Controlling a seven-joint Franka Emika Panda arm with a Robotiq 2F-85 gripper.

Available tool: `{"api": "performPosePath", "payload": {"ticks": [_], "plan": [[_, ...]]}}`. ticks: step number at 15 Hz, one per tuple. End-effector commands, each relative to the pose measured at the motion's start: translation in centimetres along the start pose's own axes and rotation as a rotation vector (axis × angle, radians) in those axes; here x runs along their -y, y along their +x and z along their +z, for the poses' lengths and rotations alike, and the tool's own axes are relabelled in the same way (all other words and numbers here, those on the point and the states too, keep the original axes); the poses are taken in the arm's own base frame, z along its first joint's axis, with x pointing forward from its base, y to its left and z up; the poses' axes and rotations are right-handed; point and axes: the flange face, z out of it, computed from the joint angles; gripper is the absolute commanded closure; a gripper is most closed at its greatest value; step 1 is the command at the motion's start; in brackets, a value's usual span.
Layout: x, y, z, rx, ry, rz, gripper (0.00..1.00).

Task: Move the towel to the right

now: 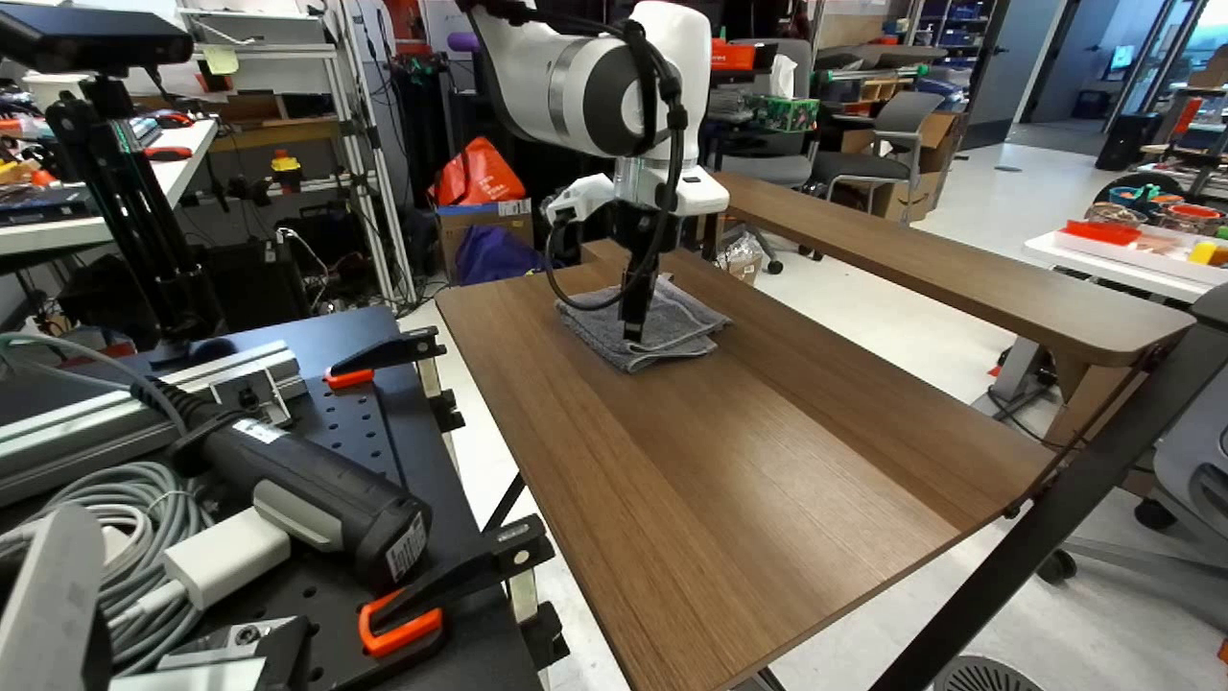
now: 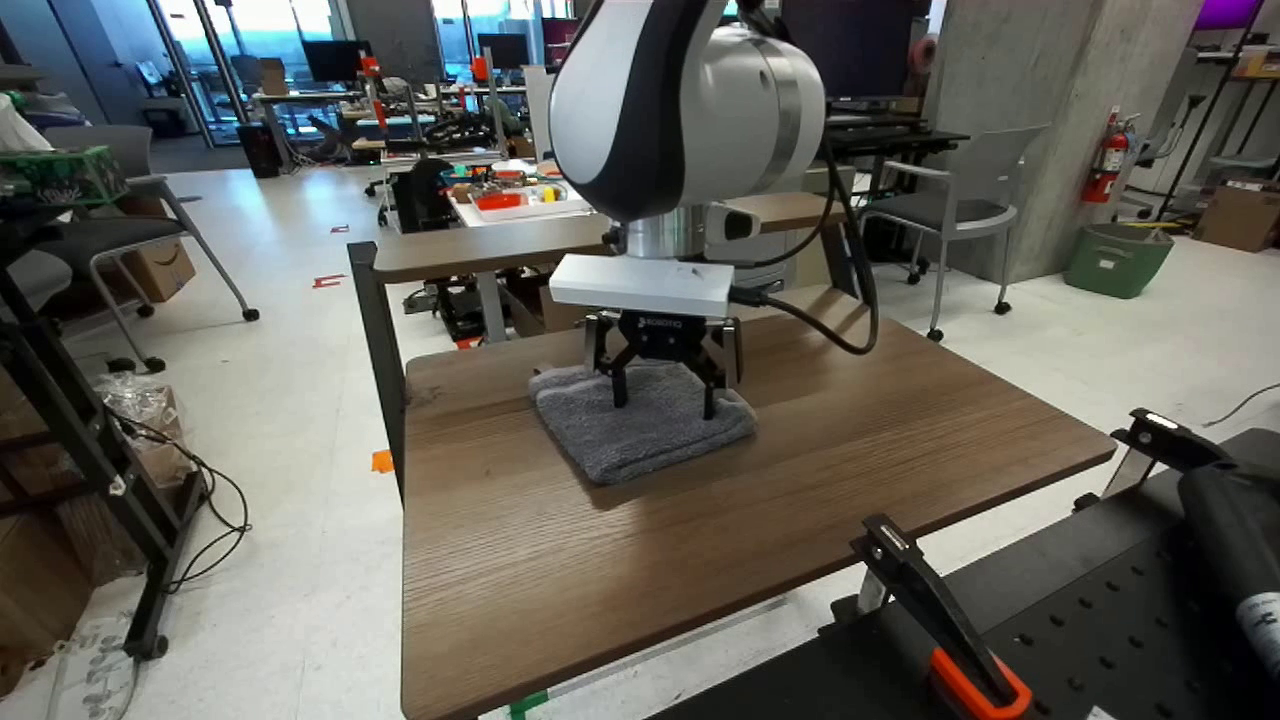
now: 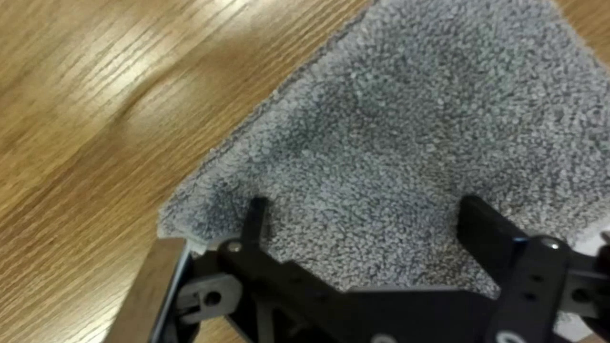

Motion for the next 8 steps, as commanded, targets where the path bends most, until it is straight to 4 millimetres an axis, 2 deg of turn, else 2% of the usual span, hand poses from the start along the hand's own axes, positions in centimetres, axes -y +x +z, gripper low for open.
{"api": "performPosePath", "payload": {"ticks": [1, 4, 8], "plan": [[-0.3, 1.0, 0.3, 0.026, -0.023, -0.003, 0.00], [-2.1, 2.2, 0.1, 0.008, -0.055, 0.023, 0.00], [-6.0, 4.5, 1.3, -0.003, -0.095, 0.081, 0.00]]}}
